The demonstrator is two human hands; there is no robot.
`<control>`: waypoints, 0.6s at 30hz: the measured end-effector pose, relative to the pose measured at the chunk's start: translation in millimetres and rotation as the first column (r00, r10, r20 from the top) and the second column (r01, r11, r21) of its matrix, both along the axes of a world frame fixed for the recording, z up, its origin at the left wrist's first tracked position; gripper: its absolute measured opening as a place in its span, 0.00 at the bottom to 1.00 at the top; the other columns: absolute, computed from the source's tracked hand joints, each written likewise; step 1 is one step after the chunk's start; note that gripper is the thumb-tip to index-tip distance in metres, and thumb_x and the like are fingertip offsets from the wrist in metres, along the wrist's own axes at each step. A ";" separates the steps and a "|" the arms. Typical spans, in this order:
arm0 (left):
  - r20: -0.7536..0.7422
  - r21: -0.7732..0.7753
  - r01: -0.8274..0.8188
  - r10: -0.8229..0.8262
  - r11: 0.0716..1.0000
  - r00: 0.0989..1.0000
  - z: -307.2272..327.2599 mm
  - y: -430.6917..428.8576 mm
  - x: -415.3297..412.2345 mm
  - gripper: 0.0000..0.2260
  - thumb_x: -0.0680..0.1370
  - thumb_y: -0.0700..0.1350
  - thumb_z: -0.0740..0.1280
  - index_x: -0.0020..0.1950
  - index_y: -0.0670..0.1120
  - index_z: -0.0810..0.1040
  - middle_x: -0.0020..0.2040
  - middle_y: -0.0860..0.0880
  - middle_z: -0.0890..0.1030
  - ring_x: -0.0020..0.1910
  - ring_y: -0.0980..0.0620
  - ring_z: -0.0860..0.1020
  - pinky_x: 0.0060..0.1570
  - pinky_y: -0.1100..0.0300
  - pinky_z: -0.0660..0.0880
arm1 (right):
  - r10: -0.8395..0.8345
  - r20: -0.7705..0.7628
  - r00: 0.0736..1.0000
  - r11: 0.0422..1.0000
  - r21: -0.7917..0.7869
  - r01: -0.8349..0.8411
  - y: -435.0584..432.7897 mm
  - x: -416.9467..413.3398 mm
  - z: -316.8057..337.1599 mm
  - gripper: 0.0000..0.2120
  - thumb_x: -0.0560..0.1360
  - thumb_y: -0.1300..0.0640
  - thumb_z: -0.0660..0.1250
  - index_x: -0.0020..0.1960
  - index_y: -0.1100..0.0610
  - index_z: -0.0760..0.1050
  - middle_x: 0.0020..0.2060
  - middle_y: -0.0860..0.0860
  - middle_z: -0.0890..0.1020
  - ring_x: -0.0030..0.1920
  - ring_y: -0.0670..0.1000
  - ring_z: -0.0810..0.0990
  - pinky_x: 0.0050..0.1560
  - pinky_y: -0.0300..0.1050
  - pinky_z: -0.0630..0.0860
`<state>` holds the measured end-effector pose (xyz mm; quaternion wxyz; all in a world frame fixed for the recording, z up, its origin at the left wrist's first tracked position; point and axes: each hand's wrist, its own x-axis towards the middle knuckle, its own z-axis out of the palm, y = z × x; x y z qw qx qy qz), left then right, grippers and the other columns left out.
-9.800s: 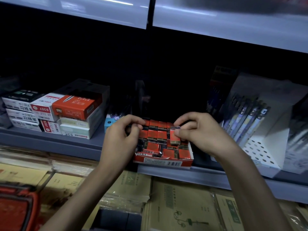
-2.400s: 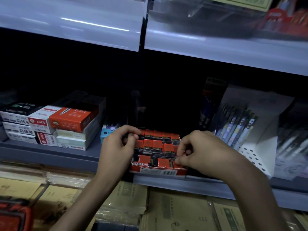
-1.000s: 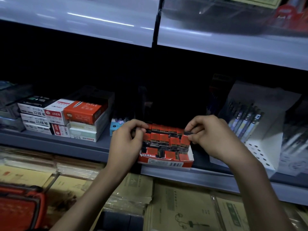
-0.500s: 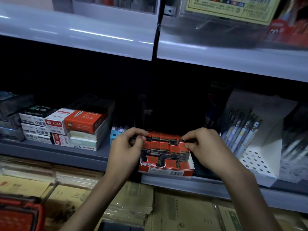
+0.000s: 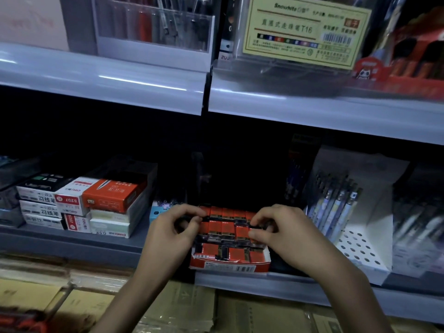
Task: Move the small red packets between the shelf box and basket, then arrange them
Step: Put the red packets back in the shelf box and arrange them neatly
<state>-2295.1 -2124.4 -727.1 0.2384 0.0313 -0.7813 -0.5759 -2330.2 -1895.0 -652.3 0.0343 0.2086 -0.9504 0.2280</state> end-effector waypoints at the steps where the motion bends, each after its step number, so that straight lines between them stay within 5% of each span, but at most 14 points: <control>1: 0.000 -0.006 0.002 -0.002 1.000 1.000 -0.6 -0.5 -0.3 0.10 0.80 0.43 0.69 0.49 0.59 0.84 0.41 0.46 0.85 0.41 0.49 0.84 0.44 0.40 0.82 | 0.011 0.054 0.998 1.000 -0.020 -0.009 0.3 1.6 1.4 0.14 0.73 0.46 0.76 0.56 0.46 0.81 0.47 0.40 0.77 0.46 0.41 0.77 0.49 0.37 0.75; 6: -0.010 -0.005 0.009 -0.009 1.000 1.000 -2.5 -0.5 0.5 0.11 0.80 0.43 0.70 0.49 0.61 0.83 0.43 0.50 0.85 0.43 0.50 0.84 0.44 0.42 0.82 | -0.037 0.006 0.999 0.999 0.013 0.037 -5.0 -0.3 -0.9 0.21 0.67 0.44 0.81 0.56 0.46 0.81 0.42 0.38 0.74 0.43 0.39 0.75 0.45 0.35 0.73; 13: -0.079 -0.115 -0.017 0.008 0.993 0.997 -2.1 2.6 1.6 0.13 0.78 0.37 0.71 0.48 0.57 0.84 0.40 0.55 0.81 0.37 0.53 0.78 0.36 0.64 0.75 | -0.022 -0.089 0.996 0.997 0.075 0.029 -7.1 -2.7 -3.0 0.19 0.68 0.42 0.79 0.54 0.48 0.82 0.43 0.41 0.77 0.44 0.43 0.78 0.47 0.40 0.78; 18: -0.087 -0.112 -0.022 0.012 0.993 0.996 -2.4 3.2 1.7 0.11 0.79 0.41 0.70 0.52 0.59 0.82 0.53 0.60 0.77 0.40 0.54 0.80 0.41 0.58 0.79 | -0.007 -0.118 0.993 0.995 0.096 0.018 -4.3 -2.8 -6.9 0.18 0.68 0.39 0.77 0.52 0.48 0.82 0.42 0.40 0.74 0.43 0.42 0.76 0.46 0.40 0.77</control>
